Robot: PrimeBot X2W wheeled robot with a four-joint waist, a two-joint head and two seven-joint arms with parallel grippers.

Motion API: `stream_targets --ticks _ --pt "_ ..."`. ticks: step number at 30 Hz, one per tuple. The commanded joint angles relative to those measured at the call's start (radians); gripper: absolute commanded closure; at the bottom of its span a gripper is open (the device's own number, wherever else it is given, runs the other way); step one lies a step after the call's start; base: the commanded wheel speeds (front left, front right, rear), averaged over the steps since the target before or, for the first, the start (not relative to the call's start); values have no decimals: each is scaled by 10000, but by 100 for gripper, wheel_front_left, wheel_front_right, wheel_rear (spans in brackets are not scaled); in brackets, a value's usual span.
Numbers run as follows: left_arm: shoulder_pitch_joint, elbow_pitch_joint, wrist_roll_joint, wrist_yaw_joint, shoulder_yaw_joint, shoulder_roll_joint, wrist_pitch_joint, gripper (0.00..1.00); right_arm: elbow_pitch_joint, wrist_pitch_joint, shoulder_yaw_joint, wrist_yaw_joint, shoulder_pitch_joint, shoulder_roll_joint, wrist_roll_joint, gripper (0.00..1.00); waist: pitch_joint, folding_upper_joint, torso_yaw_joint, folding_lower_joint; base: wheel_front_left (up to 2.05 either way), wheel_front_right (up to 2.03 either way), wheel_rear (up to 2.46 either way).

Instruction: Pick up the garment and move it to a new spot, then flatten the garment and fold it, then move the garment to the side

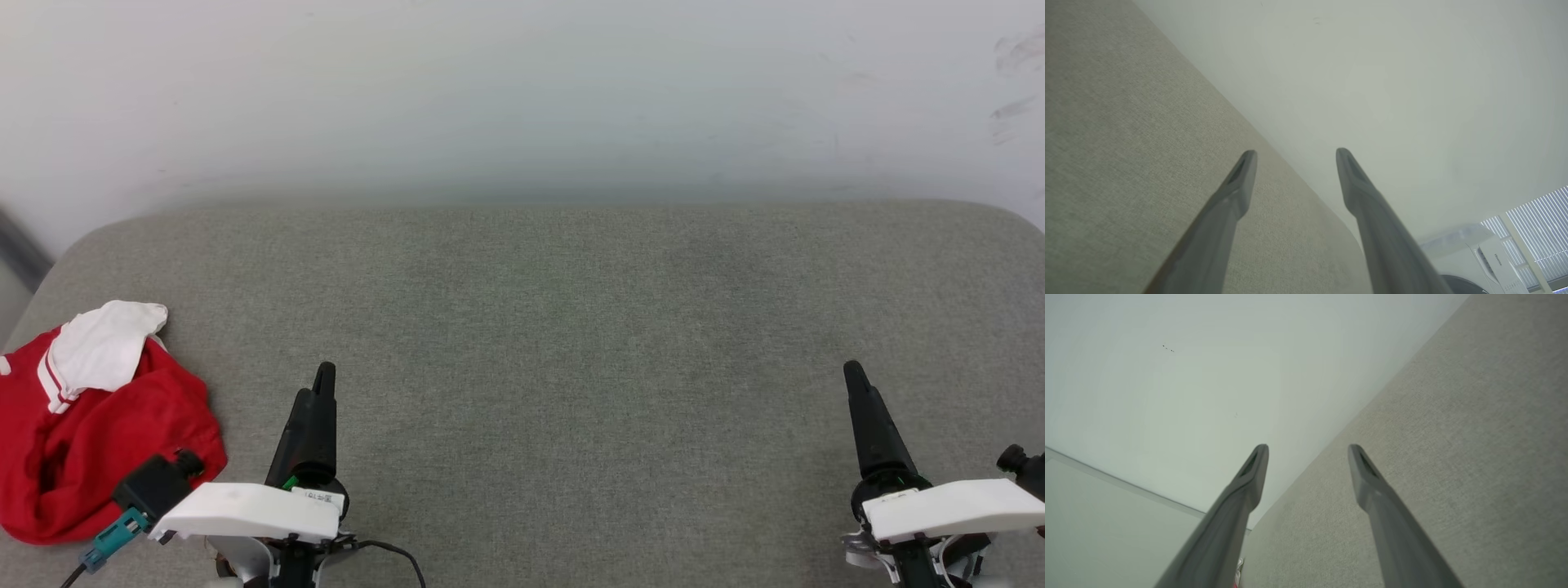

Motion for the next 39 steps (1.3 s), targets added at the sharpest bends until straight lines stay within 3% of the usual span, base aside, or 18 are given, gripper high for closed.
stream_targets --ticks 1,18,39 --pt "-168 -192 511 -1 -59 22 -103 0 -232 -15 -1 3 -110 -25 -550 0 -4 -1 4 0 0 0 0" --pt "-189 160 4196 82 -411 274 -639 0 -712 182 87 3 -9 64 -4372 0 -48 -1 57 0 0 0 0" --pt "-335 326 6979 549 -893 463 -1196 0 -1077 268 169 2 155 115 -7143 0 -104 -1 133 0 0 0 0"
